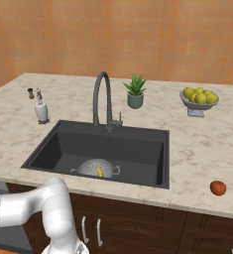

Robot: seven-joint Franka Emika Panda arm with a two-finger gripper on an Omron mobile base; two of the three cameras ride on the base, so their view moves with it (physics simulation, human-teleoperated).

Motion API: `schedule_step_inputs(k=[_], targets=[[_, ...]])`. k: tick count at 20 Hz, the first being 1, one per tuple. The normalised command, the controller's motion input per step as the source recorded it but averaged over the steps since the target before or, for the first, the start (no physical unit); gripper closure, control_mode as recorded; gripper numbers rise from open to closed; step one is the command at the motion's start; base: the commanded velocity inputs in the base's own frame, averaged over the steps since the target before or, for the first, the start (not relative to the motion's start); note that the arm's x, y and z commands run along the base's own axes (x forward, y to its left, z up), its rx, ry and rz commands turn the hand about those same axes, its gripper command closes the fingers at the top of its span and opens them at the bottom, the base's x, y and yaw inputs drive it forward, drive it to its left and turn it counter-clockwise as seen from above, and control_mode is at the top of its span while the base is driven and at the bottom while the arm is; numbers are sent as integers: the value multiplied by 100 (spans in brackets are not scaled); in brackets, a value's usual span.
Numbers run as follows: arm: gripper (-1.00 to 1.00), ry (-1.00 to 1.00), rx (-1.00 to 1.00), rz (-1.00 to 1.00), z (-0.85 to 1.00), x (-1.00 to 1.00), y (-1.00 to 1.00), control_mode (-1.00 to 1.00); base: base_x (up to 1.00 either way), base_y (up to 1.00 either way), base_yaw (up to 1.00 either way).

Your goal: Put the colander in the sink, put the orange, banana, tangerine in the colander, and turn on the sink faucet and pour water over the colander.

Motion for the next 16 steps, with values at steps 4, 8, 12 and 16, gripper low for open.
schedule_step_inputs(k=[4, 8, 12, 16], targets=[[-100, 0, -4, -2, -19, -12, -19, -100, 0, 0, 0], [-100, 0, -1, -4, -15, 0, -17, -100, 0, 0, 0], [-100, 0, 0, -2, -10, -3, -9, -100, 0, 0, 0], [-100, 0, 0, 0, -26, 2, 8, -100, 0, 0, 0]])
